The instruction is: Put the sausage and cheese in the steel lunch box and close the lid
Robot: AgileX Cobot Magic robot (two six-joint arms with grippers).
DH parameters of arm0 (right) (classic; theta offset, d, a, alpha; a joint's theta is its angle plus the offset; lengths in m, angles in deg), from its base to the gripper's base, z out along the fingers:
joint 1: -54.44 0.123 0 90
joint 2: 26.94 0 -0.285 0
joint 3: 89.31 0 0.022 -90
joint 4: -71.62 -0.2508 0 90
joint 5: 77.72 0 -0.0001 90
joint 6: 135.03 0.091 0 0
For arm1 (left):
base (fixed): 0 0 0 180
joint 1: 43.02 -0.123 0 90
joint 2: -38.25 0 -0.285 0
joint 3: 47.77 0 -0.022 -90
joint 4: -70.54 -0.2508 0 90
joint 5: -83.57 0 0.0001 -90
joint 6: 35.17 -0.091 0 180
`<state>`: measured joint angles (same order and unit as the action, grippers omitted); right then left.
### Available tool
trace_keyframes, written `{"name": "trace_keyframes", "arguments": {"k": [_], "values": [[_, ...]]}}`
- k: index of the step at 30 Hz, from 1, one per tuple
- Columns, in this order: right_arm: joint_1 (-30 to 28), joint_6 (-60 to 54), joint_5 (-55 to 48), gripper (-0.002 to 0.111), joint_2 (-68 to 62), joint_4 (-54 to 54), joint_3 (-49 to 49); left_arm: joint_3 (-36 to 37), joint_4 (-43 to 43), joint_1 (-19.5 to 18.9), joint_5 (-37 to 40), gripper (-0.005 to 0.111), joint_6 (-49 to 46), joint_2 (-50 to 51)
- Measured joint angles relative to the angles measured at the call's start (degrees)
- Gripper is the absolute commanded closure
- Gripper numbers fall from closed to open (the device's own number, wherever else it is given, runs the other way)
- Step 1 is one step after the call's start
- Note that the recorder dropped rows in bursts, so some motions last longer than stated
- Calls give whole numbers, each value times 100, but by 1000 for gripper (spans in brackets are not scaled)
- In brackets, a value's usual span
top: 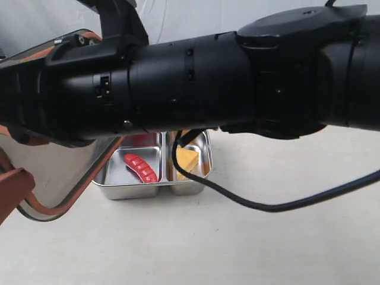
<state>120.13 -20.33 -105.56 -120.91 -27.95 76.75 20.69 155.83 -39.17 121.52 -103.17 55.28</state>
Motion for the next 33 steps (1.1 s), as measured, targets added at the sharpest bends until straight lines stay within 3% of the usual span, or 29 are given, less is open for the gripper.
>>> {"name": "trace_keyframes", "arguments": {"k": [7, 13, 18, 22, 26, 31, 33], "values": [[241, -31, 158, 108, 0, 0, 0, -5, 163, 0, 62, 61, -280, 271], [341, -84, 247, 108, 0, 0, 24, -5, 718, 0, 232, 107, -1172, 450], [341, -54, 237, 108, 70, 251, 24, -5, 635, -27, 178, 106, -1651, 472], [311, 781, 210, 106, 220, 956, 14, -14, 455, -27, 152, 106, -1770, 472], [74, 2360, -31, 89, 414, 2093, 14, -50, 298, -27, 140, 106, -1855, 472], [-207, 4004, -441, 53, 598, 3726, 14, -50, 142, -27, -400, 106, -1841, 487], [-218, 4308, -705, 48, 598, 4041, 14, -80, 100, -27, -476, 106, -1857, 487]]}}
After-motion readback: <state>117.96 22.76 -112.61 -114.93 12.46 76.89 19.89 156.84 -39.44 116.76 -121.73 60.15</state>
